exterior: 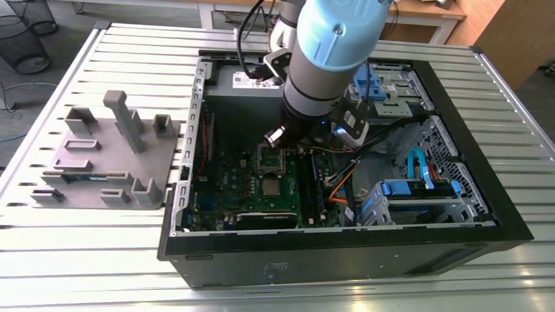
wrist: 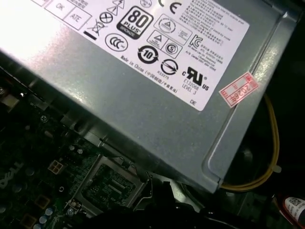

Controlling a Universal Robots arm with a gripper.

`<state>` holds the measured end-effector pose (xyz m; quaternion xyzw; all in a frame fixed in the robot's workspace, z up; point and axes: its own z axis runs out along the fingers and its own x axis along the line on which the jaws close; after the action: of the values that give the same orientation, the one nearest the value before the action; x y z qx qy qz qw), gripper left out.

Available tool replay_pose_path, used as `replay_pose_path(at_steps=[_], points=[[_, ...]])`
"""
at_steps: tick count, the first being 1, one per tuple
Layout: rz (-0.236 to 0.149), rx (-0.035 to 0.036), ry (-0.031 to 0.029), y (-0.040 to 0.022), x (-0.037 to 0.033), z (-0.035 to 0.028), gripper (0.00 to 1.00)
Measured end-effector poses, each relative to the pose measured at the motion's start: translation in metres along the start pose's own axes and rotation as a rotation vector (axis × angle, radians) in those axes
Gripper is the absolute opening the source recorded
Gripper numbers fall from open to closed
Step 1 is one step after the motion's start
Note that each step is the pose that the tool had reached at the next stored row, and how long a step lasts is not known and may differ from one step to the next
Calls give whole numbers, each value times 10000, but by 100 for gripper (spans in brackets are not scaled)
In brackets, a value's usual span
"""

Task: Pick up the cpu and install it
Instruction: 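Close the cpu cover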

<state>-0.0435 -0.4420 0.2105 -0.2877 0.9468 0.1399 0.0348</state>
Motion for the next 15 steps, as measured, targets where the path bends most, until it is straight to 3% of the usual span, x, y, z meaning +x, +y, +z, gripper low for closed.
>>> replay_pose_path(at_steps=[3, 15], points=[[-11, 38, 32, -1, 1, 4, 11], [-30, 37, 37, -36, -18, 64, 11]])
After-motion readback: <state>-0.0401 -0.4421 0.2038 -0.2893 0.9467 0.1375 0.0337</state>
